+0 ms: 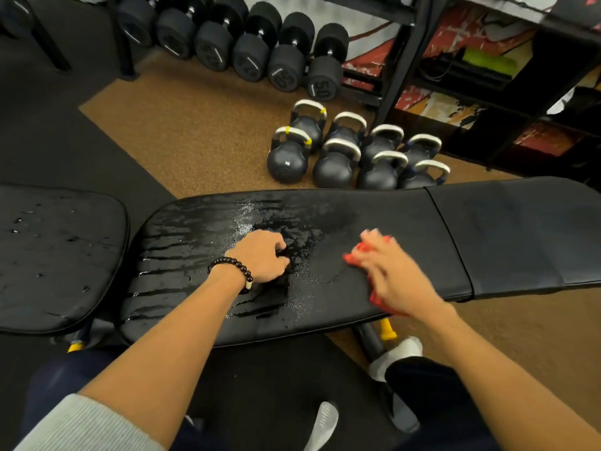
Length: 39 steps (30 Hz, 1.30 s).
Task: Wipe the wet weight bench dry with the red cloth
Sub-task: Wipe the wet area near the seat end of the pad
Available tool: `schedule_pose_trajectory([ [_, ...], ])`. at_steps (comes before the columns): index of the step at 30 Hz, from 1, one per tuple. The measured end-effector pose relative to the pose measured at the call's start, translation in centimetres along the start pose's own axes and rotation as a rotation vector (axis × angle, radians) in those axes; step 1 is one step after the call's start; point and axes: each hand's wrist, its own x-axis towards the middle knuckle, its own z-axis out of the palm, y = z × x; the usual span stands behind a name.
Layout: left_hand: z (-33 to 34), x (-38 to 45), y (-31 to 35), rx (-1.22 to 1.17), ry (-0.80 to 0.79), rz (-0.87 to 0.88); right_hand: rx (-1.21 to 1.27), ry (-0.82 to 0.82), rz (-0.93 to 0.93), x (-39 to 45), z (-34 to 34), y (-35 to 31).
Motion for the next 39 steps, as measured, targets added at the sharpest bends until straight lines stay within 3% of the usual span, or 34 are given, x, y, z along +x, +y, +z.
schedule_pose_trajectory([
  [3, 0.2, 0.3, 0.2, 0.000, 0.057, -0.014, -0.049, 0.139, 0.454, 4.1, -0.2, -0.1],
  [5, 0.4, 0.6, 0.4, -0.007, 0.066, -0.044, -0.120, 0.188, 0.551, 6.1, 0.9, -2.9],
  [7, 0.5, 1.2, 0.5, -0.016, 0.073, -0.065, -0.101, 0.195, 0.441, 6.6, 2.2, -6.6],
  [9, 0.7, 1.9, 0.3, -0.033, 0.069, -0.083, -0.011, 0.155, 0.183, 4.7, 3.5, -9.3],
  [11, 0.6, 2.2, 0.3, -0.024, 0.041, -0.095, 0.112, 0.081, -0.077, 1.4, 3.8, -9.4],
  [13, 0.8, 2.4, 0.3, 0.013, -0.016, -0.116, 0.159, 0.059, -0.219, -0.6, 2.7, -6.8],
  [15, 1.0, 2.6, 0.3, 0.037, -0.035, -0.115, 0.127, 0.114, -0.194, 0.3, 1.3, -3.4],
  [17, 1.2, 2.6, 0.4, 0.045, -0.023, -0.101, 0.044, 0.171, -0.013, 3.0, 1.0, -1.6],
  [20, 1.1, 2.3, 0.7, 0.034, -0.016, -0.085, -0.093, 0.190, 0.255, 6.7, 2.0, -4.5],
  [22, 1.1, 2.3, 0.4, 0.010, -0.022, -0.085, -0.093, 0.164, 0.196, 6.8, 3.0, -8.7],
  [24, 1.1, 2.7, -0.1, -0.002, -0.022, -0.077, 0.048, 0.106, -0.019, 4.1, 3.6, -11.2],
  [27, 0.7, 3.2, -0.8, -0.007, -0.055, -0.090, 0.184, 0.031, -0.241, -0.7, 2.7, -9.1],
  [29, 0.5, 3.4, -0.8, -0.012, -0.068, -0.087, 0.168, 0.068, -0.207, -0.9, 1.3, -5.3],
  [31, 0.3, 3.4, -0.8, -0.015, -0.058, -0.084, 0.100, 0.134, -0.059, 1.6, 0.3, -2.4],
  [35, 0.3, 3.5, -0.8, -0.025, -0.043, -0.089, -0.100, 0.149, 0.202, 7.0, 1.6, -4.8],
  [39, 0.6, 3.7, -1.0, -0.001, -0.031, -0.071, 0.101, 0.040, -0.102, 3.6, 4.1, -11.3],
])
